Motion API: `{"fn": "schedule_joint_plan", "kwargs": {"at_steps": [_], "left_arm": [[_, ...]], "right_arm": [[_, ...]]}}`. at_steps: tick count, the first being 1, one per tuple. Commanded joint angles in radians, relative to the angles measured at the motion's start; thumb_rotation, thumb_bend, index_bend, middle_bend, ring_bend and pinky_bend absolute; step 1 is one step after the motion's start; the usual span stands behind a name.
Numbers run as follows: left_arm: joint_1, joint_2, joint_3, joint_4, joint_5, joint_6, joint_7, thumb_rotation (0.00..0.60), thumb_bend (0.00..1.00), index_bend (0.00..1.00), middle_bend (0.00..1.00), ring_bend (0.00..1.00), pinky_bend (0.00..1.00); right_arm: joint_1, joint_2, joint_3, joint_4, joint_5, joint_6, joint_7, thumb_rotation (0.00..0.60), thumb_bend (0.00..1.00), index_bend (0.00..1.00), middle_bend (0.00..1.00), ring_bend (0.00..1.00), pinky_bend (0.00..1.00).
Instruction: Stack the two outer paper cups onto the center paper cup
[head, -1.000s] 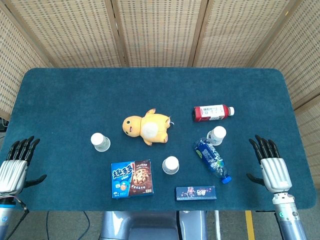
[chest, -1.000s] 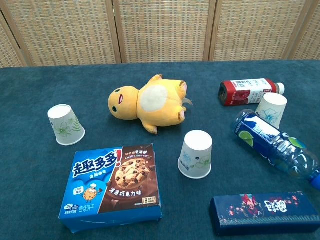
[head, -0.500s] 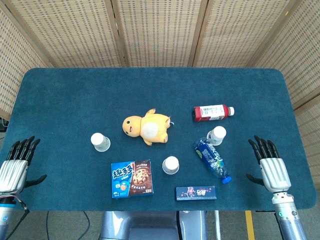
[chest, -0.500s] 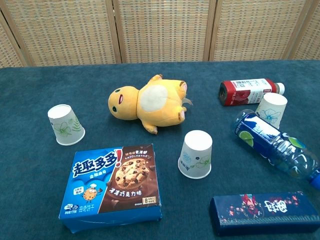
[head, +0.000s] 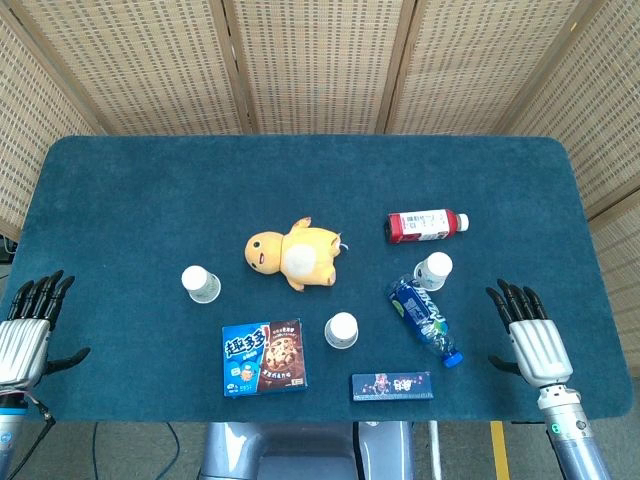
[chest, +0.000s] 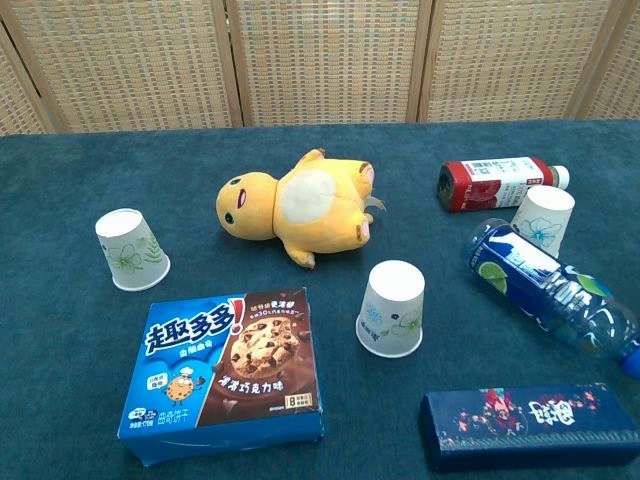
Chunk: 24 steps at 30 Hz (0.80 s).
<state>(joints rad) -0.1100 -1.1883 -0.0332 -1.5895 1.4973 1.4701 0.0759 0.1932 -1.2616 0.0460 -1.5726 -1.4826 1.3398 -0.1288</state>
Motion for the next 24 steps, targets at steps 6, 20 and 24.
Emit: {"fn": "schedule_joint_plan", "kwargs": {"at_steps": [6,20,24], "left_arm": [[-0.019,-0.010,-0.021,0.008,-0.019,-0.024,-0.018,0.600,0.12,0.09,0.00,0.00,0.00],[-0.253,0.066,-0.143,0.006,-0.176,-0.375,-0.008,0.600,0.19,0.29,0.00,0.00,0.00],[-0.315,0.071,-0.169,0.004,-0.240,-0.464,0.025,0.600,0.19,0.29,0.00,0.00,0.00]], "right_arm": [[0.001,0.000,0.003,0.002,0.008,-0.003,0.005,0.600,0.07,0.00,0.00,0.00,0.00],[0.005,-0.002,0.006,0.008,0.022,-0.016,0.014,0.600,0.07,0.00,0.00,0.00,0.00],[0.007,-0.002,0.006,0.010,0.024,-0.019,0.018,0.600,0.07,0.00,0.00,0.00,0.00]]}}
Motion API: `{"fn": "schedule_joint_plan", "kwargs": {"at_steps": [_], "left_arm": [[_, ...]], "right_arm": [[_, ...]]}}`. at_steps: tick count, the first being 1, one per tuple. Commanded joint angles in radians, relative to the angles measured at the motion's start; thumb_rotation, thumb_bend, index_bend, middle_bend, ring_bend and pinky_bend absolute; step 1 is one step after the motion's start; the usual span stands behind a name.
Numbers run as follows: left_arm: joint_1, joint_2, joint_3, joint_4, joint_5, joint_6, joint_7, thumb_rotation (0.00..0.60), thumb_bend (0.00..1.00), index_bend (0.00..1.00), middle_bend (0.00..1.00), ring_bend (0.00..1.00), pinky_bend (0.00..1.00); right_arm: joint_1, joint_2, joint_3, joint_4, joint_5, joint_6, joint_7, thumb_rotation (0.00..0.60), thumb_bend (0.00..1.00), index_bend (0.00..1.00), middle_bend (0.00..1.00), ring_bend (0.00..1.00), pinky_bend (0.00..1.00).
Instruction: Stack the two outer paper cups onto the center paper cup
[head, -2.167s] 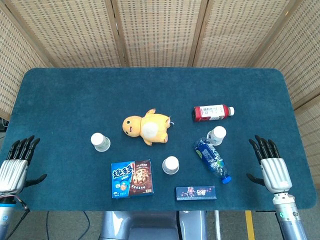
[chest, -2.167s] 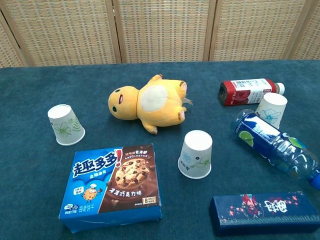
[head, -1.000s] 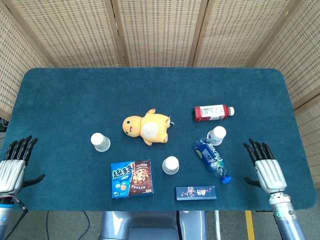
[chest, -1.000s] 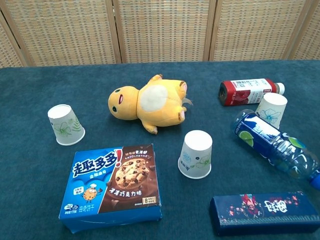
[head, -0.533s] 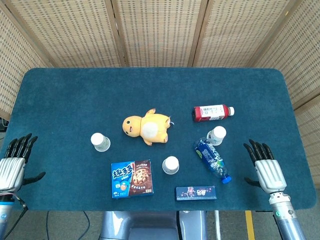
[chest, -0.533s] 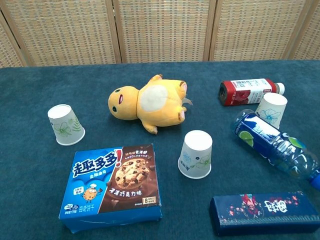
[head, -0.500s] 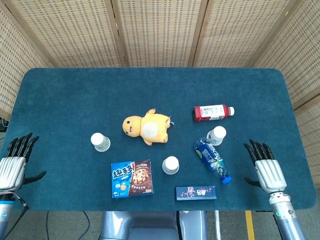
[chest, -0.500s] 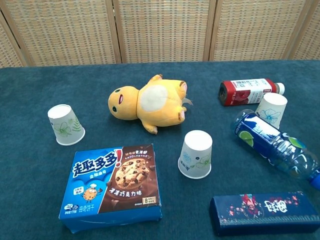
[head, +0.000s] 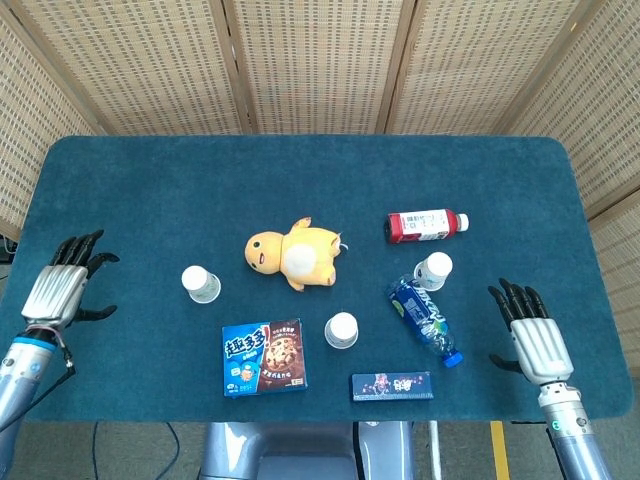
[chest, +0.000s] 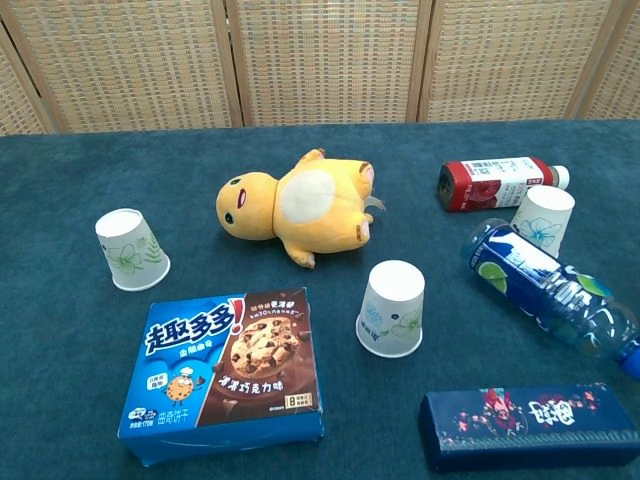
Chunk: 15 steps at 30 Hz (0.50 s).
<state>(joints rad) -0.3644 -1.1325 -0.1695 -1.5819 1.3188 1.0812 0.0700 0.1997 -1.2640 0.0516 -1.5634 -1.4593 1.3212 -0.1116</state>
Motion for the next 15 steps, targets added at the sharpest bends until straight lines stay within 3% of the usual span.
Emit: {"fn": "schedule_joint_plan", "kwargs": {"at_steps": [1,15], "left_arm": [[-0.080,0.014,-0.040,-0.004,-0.083,-0.101,0.043,0.600,0.19,0.29,0.00,0.00,0.00],[-0.247,-0.039,-0.043,-0.027,-0.294,-0.260,0.256,0.600,0.19,0.28,0.00,0.00,0.00]], "right_arm": [[0.001,0.000,0.000,0.001,0.002,-0.002,0.004,0.600,0.07,0.00,0.00,0.00,0.00],[0.000,0.005,0.005,0.002,-0.002,0.006,0.039,0.600,0.07,0.00,0.00,0.00,0.00]]}}
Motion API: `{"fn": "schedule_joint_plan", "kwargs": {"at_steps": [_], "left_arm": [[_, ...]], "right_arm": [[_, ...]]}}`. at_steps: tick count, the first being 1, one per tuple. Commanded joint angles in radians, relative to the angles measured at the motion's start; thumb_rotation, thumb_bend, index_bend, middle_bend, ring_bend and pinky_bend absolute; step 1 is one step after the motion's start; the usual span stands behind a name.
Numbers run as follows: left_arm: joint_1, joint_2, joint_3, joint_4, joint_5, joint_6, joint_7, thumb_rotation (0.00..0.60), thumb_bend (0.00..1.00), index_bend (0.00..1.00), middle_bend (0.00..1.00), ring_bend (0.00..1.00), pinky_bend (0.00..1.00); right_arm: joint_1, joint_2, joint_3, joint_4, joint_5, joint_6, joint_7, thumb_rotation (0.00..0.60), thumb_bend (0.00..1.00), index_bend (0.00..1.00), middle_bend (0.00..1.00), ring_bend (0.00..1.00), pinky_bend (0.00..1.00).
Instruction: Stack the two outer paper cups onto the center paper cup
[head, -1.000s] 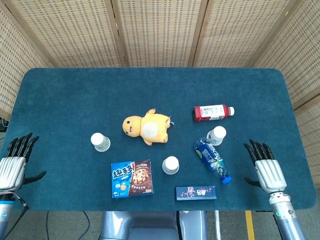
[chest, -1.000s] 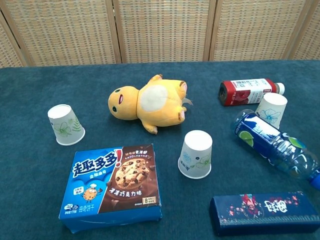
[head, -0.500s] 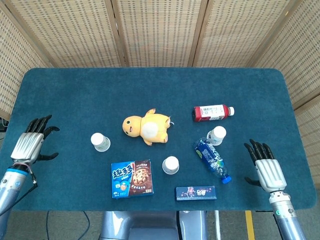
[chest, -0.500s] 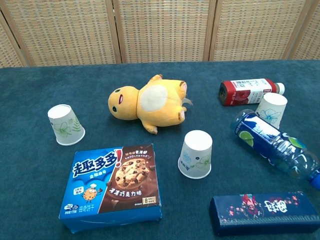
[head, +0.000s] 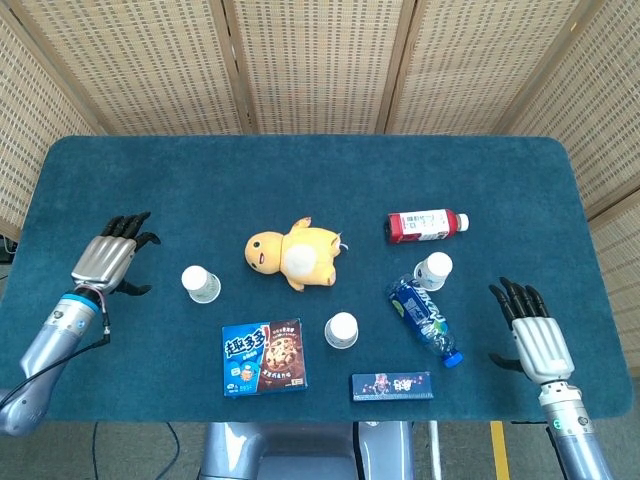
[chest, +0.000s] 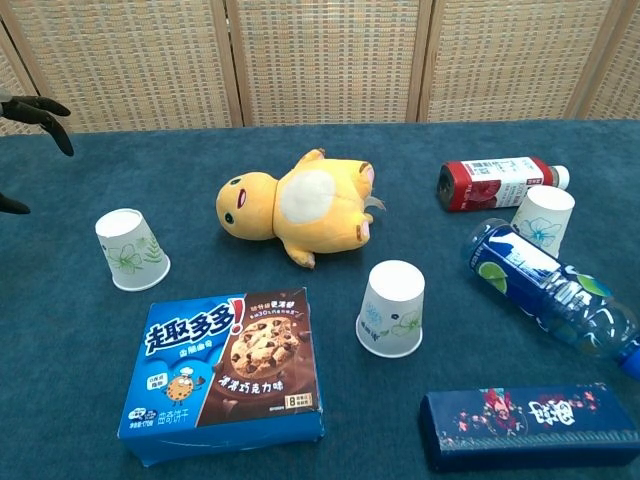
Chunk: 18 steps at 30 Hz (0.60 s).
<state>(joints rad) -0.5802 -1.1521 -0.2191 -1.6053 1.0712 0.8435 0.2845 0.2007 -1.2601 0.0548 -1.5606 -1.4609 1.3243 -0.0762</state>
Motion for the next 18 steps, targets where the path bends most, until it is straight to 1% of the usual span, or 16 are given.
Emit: {"fn": "schedule_joint_plan", "kwargs": {"at_steps": [1,10,18], "left_arm": [[-0.041,-0.025,0.008,-0.006,-0.067,-0.026,0.055,0.600,0.19,0.28,0.00,0.00,0.00],[-0.098,-0.074,0.026,0.004,-0.170,-0.026,0.130,0.600,0.19,0.28,0.00,0.00,0.00],[-0.132,-0.117,0.042,0.009,-0.205,-0.012,0.166,0.600,0.19,0.29,0.00,0.00,0.00]], "right_arm": [[-0.001,0.002,0.003,-0.001,0.000,0.005,0.008,0.600,0.07,0.00,0.00,0.00,0.00],[-0.003,0.012,0.008,-0.003,0.006,0.008,0.036,0.600,0.07,0.00,0.00,0.00,0.00],[-0.003,0.017,0.012,-0.001,0.011,0.006,0.056,0.600,0.07,0.00,0.00,0.00,0.00]]}}
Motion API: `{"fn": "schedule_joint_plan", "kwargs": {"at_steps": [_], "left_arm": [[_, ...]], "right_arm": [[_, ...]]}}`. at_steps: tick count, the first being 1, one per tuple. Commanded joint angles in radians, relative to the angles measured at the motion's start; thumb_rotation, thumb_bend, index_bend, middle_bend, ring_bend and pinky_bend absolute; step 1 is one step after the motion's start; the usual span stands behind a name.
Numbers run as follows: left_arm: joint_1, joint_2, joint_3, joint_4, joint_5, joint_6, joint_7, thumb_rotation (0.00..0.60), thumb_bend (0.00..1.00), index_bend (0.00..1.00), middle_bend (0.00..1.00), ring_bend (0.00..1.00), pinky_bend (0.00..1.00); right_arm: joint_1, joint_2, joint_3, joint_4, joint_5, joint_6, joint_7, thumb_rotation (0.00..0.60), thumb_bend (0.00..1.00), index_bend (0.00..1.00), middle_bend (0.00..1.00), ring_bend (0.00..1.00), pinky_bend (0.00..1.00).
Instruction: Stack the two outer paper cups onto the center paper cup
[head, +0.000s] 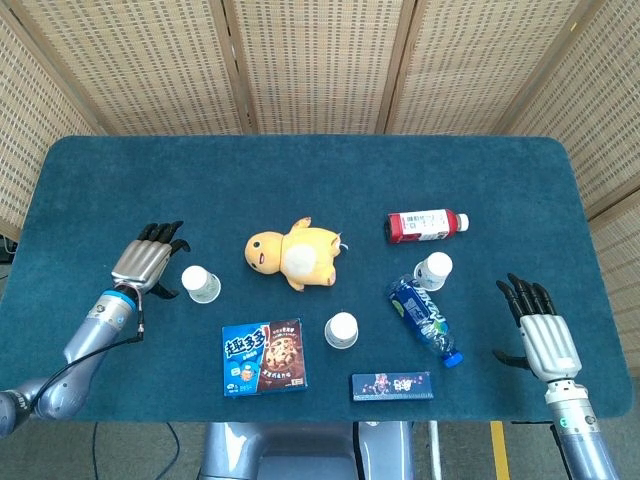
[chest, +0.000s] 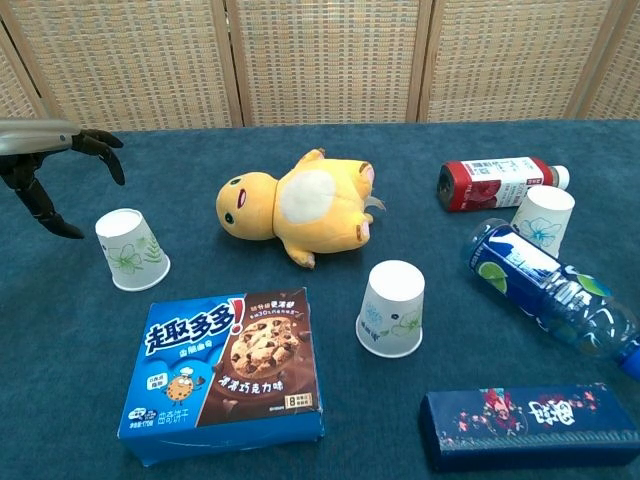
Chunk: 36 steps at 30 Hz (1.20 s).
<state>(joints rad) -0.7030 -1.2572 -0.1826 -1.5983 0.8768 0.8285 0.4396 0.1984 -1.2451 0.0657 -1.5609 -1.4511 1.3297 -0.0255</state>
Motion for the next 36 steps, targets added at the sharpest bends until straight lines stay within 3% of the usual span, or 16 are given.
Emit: {"fn": "schedule_joint_plan", "kwargs": {"at_steps": [1,12,21,36], "left_arm": [[-0.013,-0.016,0.008,0.003,-0.015,0.006,0.017,0.600,0.19,0.29,0.00,0.00,0.00],[-0.063,-0.072,0.033,0.022,-0.083,0.025,0.081,0.600,0.19,0.31,0.00,0.00,0.00],[-0.082,-0.102,0.049,0.024,-0.101,0.062,0.111,0.600,0.22,0.48,0.00,0.00,0.00],[-0.072,-0.068,0.052,-0.021,-0.059,0.116,0.078,0.600,0.23,0.51,0.00,0.00,0.00]], "right_arm": [[0.000,0.002,0.002,0.000,0.001,0.001,0.007,0.600,0.07,0.00,0.00,0.00,0.00],[-0.001,0.012,0.009,0.003,0.012,-0.001,0.043,0.600,0.07,0.00,0.00,0.00,0.00],[-0.004,0.015,0.017,0.004,0.019,0.006,0.057,0.600,0.07,0.00,0.00,0.00,0.00],[-0.006,0.015,0.018,0.001,0.020,0.011,0.059,0.600,0.07,0.00,0.00,0.00,0.00]]}}
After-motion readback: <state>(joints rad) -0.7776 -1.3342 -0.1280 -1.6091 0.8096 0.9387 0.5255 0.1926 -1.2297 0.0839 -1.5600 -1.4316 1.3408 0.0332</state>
